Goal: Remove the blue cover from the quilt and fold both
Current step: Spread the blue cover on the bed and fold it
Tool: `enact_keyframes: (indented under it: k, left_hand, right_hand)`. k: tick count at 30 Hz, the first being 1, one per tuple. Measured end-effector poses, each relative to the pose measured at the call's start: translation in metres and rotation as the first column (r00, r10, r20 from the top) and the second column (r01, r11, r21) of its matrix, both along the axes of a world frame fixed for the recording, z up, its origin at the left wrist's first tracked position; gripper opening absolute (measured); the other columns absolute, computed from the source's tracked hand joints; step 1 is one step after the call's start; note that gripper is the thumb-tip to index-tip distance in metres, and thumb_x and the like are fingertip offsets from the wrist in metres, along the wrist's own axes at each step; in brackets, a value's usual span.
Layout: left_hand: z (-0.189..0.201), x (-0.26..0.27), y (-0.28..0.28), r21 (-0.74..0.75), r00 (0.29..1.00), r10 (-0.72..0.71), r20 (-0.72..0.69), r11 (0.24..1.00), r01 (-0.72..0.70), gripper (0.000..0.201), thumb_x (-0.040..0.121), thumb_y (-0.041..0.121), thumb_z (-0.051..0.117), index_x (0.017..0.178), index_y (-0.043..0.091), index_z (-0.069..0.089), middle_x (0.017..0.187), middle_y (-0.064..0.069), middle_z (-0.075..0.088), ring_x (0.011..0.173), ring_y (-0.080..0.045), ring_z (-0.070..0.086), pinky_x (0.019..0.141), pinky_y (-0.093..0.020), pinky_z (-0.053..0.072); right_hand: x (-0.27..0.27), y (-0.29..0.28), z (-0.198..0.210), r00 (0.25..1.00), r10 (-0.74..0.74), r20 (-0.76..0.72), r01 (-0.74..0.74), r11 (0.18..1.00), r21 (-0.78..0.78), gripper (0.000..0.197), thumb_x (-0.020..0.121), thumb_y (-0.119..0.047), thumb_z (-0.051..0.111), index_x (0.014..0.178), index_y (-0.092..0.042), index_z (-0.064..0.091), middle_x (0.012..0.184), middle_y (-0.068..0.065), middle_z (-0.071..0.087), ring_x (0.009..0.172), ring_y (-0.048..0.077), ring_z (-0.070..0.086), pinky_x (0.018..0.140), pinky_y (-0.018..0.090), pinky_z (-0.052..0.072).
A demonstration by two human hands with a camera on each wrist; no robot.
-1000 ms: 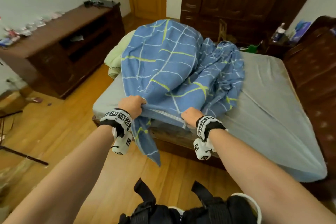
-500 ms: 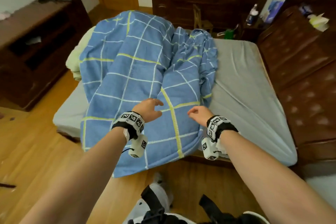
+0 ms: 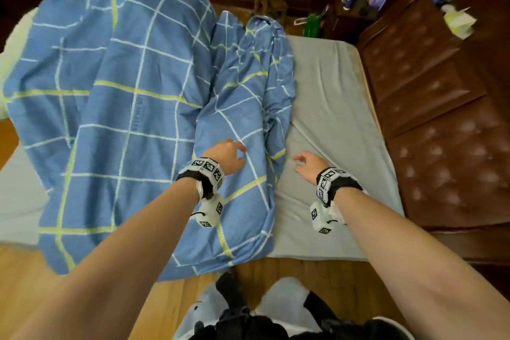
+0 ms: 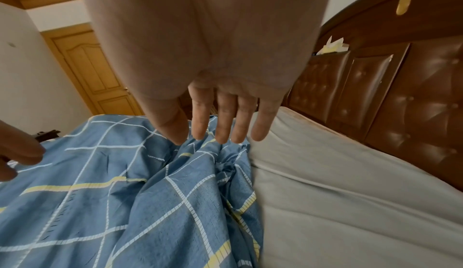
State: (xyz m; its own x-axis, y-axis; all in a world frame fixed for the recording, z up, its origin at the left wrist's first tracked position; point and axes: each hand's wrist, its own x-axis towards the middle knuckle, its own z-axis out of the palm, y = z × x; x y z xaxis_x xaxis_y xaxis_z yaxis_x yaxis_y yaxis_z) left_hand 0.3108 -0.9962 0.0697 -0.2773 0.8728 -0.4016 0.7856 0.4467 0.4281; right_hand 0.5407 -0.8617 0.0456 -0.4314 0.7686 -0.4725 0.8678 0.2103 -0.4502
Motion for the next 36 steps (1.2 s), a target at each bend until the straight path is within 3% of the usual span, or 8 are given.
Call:
enact_keyframes:
  k: [5, 8, 15, 20, 23, 27, 31, 36]
  left_hand:
    - [-0.024, -0.033, 0.071, -0.086, 1.000, 0.022, -0.008, 0.996, -0.022, 0.044, 0.092, 0.037, 0.056, 0.135, 0.031, 0.051, 0.140, -0.005, 0.045, 0.125, -0.028, 0.048, 0.099, -0.042, 0.045]
    - [-0.060, -0.063, 0.110, -0.093, 0.994, 0.107, 0.033, 0.990, -0.104, 0.048, 0.091, 0.036, 0.059, 0.138, 0.029, 0.049, 0.140, -0.006, 0.045, 0.126, -0.028, 0.047, 0.101, -0.040, 0.043]
    - [-0.216, -0.097, 0.188, -0.219, 0.953, 0.252, 0.168, 0.952, -0.213, 0.066, 0.086, 0.049, 0.063, 0.145, 0.033, 0.037, 0.151, -0.001, 0.037, 0.131, -0.025, 0.046, 0.106, -0.043, 0.041]
    - [-0.346, -0.087, 0.218, -0.338, 0.939, 0.282, 0.195, 0.918, -0.205, 0.079, 0.087, 0.050, 0.060, 0.153, 0.033, 0.019, 0.162, -0.008, 0.010, 0.148, -0.035, 0.014, 0.120, -0.047, 0.016]
    - [-0.406, -0.091, 0.225, -0.381, 0.926, 0.326, 0.192, 0.894, -0.236, 0.084, 0.086, 0.051, 0.059, 0.155, 0.034, 0.013, 0.163, -0.010, 0.002, 0.149, -0.036, 0.003, 0.121, -0.048, 0.010]
    - [-0.451, -0.088, 0.236, -0.452, 0.916, 0.353, 0.192, 0.860, -0.237, 0.086, 0.088, 0.050, 0.060, 0.156, 0.032, 0.010, 0.162, -0.008, -0.001, 0.147, -0.041, 0.000, 0.120, -0.049, 0.012]
    - [-0.455, -0.082, 0.238, -0.502, 0.930, 0.339, 0.145, 0.835, -0.226, 0.089, 0.087, 0.052, 0.059, 0.155, 0.035, 0.005, 0.163, -0.008, -0.010, 0.147, -0.041, -0.007, 0.121, -0.048, 0.007]
    - [-0.403, -0.082, 0.245, -0.463, 0.886, 0.415, 0.207, 0.839, -0.285, 0.086, 0.086, 0.042, 0.066, 0.155, 0.027, 0.017, 0.154, -0.014, 0.026, 0.132, -0.039, 0.042, 0.098, -0.043, 0.043]
  right_hand:
    - [-0.047, 0.078, -0.034, 0.996, 0.051, 0.071, -0.047, 0.997, -0.063, 0.039, 0.089, -0.022, 0.065, 0.128, -0.019, 0.058, 0.133, 0.005, 0.060, 0.118, 0.024, 0.058, 0.088, 0.024, 0.041]
    - [-0.089, 0.132, -0.079, 0.988, 0.120, 0.095, -0.114, 0.991, -0.069, 0.050, 0.086, -0.024, 0.067, 0.134, -0.020, 0.054, 0.136, 0.007, 0.058, 0.119, 0.027, 0.058, 0.097, 0.030, 0.045]
    - [-0.179, 0.243, -0.217, 0.970, 0.194, 0.147, -0.192, 0.981, -0.027, 0.062, 0.084, -0.019, 0.064, 0.141, -0.015, 0.039, 0.134, 0.017, 0.053, 0.115, 0.036, 0.056, 0.095, 0.041, 0.049]
    - [-0.215, 0.297, -0.323, 0.956, 0.232, 0.182, -0.242, 0.970, 0.036, 0.087, 0.086, -0.019, 0.065, 0.155, -0.027, 0.013, 0.162, 0.012, 0.007, 0.146, 0.036, 0.023, 0.115, 0.047, 0.031]
    - [-0.234, 0.311, -0.366, 0.911, 0.304, 0.278, -0.338, 0.938, 0.081, 0.071, 0.088, -0.027, 0.065, 0.149, -0.030, 0.029, 0.163, 0.010, -0.007, 0.144, 0.041, 0.020, 0.114, 0.050, 0.029]
    - [-0.237, 0.309, -0.401, 0.840, 0.359, 0.406, -0.440, 0.890, 0.121, 0.041, 0.090, -0.031, 0.057, 0.129, -0.018, 0.053, 0.151, 0.012, 0.029, 0.133, 0.038, 0.032, 0.106, 0.051, 0.034]
    - [-0.213, 0.299, -0.407, 0.925, 0.262, 0.277, -0.291, 0.954, 0.070, 0.032, 0.096, -0.035, 0.047, 0.117, -0.012, 0.054, 0.126, 0.019, 0.057, 0.117, 0.038, 0.052, 0.093, 0.045, 0.044]
    - [-0.162, 0.293, -0.358, 0.986, -0.057, 0.155, 0.040, 0.993, 0.110, 0.028, 0.095, -0.027, 0.041, 0.099, -0.007, 0.060, 0.110, 0.022, 0.064, 0.096, 0.040, 0.058, 0.074, 0.038, 0.041]
